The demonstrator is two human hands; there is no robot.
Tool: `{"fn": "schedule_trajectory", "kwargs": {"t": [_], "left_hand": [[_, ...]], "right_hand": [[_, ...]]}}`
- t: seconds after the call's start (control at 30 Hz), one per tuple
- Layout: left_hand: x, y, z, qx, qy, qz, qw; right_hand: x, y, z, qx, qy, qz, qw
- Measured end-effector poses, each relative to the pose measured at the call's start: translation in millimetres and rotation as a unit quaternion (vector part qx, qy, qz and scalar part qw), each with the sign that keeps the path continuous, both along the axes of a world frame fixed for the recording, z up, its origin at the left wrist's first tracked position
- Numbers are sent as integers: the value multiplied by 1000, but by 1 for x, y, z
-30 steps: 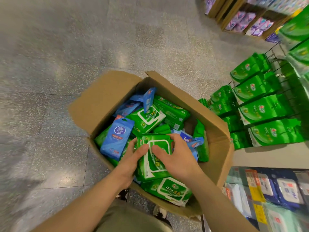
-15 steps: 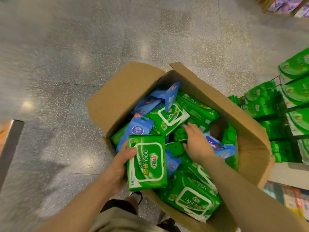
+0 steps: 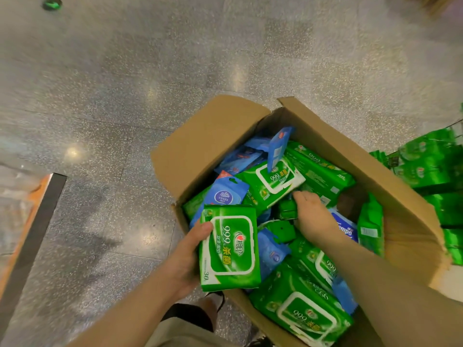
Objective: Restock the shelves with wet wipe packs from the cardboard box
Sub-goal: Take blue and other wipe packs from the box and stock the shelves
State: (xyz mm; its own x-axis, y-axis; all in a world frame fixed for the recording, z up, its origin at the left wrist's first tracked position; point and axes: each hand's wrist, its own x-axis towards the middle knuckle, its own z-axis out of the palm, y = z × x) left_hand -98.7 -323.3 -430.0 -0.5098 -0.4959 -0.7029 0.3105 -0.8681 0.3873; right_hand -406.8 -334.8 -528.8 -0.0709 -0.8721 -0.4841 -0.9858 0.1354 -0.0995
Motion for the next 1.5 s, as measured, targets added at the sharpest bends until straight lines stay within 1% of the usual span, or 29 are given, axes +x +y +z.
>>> {"fn": "schedule_trajectory", "kwargs": {"t": [0.1, 0.17, 0.2, 0.27, 0.33, 0.37, 0.4, 0.43, 0.5, 0.53, 0.57, 0.6, 0.63, 0.67, 0.73, 0.77, 0.9, 0.93, 1.0, 1.1, 1.2, 1.4, 1.5], "left_hand": [[0, 3, 1, -18, 4, 1, 1000], [2, 4, 1, -22, 7, 4, 1000], [3, 5, 2, -24, 10, 5, 1000], [3, 6, 4, -29, 10, 3, 1000], [2, 6, 6, -27, 16, 4, 999], [0, 6, 7, -25, 21, 4, 999], [-2, 6, 8, -23, 25, 4, 999], [-4, 6, 10, -21, 33, 4, 999], [-10, 5, 13, -15, 50, 6, 999], [-14, 4, 15, -14, 58, 5, 998], [-18, 3, 19, -18, 67, 1, 998], [-22, 2, 23, -24, 77, -6, 997], [-26, 2, 26, -29, 86, -14, 996], [-29, 2, 30, -35, 93, -23, 995], [-35, 2, 35, -44, 96, -37, 994], [-39, 3, 36, -47, 86, -39, 994], [-56, 7, 33, -84, 41, -40, 995], [-59, 8, 31, -92, 36, -46, 994], [-66, 10, 27, -90, 35, -53, 994], [-76, 16, 21, -88, 46, -73, 992], [-87, 22, 22, -87, 48, -102, 990], [-112, 43, 16, -79, 19, -180, 980], [-125, 53, 18, -105, 27, -216, 970]], "right_hand": [[-13, 1, 12, -2, -24, 0, 1000], [-18, 12, 26, -43, -42, -2, 998], [-19, 20, 34, -71, -63, -24, 995], [-18, 36, 58, -145, -122, -112, 975], [-11, 51, 89, -208, -187, -241, 929], [-6, 56, 104, -221, -232, -321, 891], [0, 61, 120, -227, -296, -403, 835], [6, 64, 132, -231, -374, -473, 764], [17, 71, 154, -247, -508, -548, 618], [24, 73, 163, -251, -558, -564, 555], [30, 76, 171, -254, -597, -570, 504], [36, 78, 179, -252, -621, -577, 467], [43, 80, 187, -241, -639, -582, 441], [49, 82, 193, -225, -653, -585, 426], [58, 85, 207, -191, -669, -583, 419], [61, 85, 214, -179, -669, -581, 428], [69, 88, 237, -154, -636, -553, 516], [71, 89, 242, -150, -632, -544, 532], [75, 93, 248, -146, -629, -533, 547], [79, 101, 256, -168, -601, -537, 567], [78, 112, 256, -181, -579, -547, 577], [78, 144, 252, -200, -538, -573, 584], [73, 164, 256, -225, -530, -576, 580]]}}
